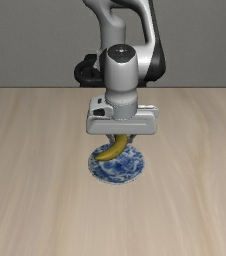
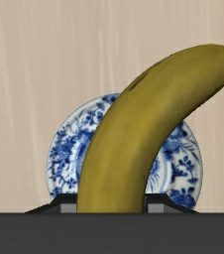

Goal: Pick the banana on the table and place it on the plate

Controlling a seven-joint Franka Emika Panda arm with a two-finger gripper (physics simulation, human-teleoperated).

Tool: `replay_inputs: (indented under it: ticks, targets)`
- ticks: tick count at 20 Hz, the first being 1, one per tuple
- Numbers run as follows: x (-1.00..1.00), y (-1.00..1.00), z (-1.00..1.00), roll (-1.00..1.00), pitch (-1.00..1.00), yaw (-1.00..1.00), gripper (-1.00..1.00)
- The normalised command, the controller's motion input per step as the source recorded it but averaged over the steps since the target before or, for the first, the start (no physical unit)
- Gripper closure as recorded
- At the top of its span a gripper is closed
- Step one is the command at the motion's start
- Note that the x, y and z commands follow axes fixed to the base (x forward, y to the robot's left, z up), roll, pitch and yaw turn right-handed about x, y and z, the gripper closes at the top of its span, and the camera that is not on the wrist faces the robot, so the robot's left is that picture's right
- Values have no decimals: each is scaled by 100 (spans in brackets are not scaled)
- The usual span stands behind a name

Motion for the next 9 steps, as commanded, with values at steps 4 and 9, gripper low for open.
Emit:
replay_inputs:
  ticks: [4, 9]
  targets:
    - [0, 0, 0, 0, 0, 0, -100]
    - [0, 0, 0, 0, 0, 0, -100]
